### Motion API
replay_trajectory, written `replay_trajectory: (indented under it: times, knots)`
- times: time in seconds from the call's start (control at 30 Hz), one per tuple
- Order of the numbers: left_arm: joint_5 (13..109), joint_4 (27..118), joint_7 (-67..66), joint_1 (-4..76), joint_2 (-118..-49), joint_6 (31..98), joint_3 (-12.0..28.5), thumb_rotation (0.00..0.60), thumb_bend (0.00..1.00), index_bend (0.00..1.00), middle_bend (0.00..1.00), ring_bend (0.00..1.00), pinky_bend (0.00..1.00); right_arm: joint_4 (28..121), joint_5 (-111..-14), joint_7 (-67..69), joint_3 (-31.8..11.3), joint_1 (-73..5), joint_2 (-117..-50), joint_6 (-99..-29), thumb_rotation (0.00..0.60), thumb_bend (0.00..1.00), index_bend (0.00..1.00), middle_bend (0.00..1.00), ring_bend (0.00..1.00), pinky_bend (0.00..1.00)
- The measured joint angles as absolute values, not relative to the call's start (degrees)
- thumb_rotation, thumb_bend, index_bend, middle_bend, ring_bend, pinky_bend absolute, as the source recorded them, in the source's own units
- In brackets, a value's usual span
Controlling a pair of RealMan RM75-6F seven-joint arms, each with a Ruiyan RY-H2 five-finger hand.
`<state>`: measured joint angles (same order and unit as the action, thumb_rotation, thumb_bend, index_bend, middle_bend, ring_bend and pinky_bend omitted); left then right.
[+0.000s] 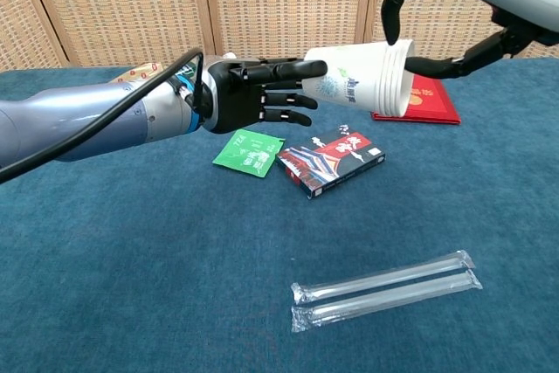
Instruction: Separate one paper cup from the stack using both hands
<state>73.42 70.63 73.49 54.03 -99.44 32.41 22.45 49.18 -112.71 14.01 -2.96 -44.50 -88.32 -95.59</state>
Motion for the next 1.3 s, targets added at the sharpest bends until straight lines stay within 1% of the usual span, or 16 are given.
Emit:
replay_trajectory:
  times: [0.47, 0.83, 1.13, 1.3]
  knots:
    - [73.6, 71.4, 73.8, 53.7, -99.2, 32.4, 22.6, 0.6, 0.14, 0.5, 0.5, 0.49, 0.48, 50.0, -112.1, 12.6, -2.2, -45.6, -89.1, -95.6, 0.6, 0.53, 0.63, 0.02, 0.04, 0.14]
    - [73.3, 72.0, 73.6, 53.6, -99.3, 32.5, 22.8, 0.6, 0.14, 0.5, 0.5, 0.49, 0.48, 49.5, -111.6, 12.5, -1.8, -45.8, -89.9, -96.6, 0.6, 0.53, 0.67, 0.01, 0.04, 0.15]
    - [72.8, 71.7, 73.1, 52.8, -97.8, 32.6, 23.2, 0.6, 0.14, 0.5, 0.5, 0.49, 0.48, 47.5, -110.8, 13.3, -1.7, -44.5, -89.6, -99.6, 0.6, 0.53, 0.67, 0.01, 0.04, 0.15]
    - [72.9, 70.6, 72.5, 51.7, -95.0, 32.6, 22.9, 0.6, 0.15, 0.5, 0.5, 0.49, 0.48, 46.2, -110.4, 13.9, -1.0, -42.5, -88.0, -101.6, 0.6, 0.53, 0.67, 0.01, 0.04, 0.15]
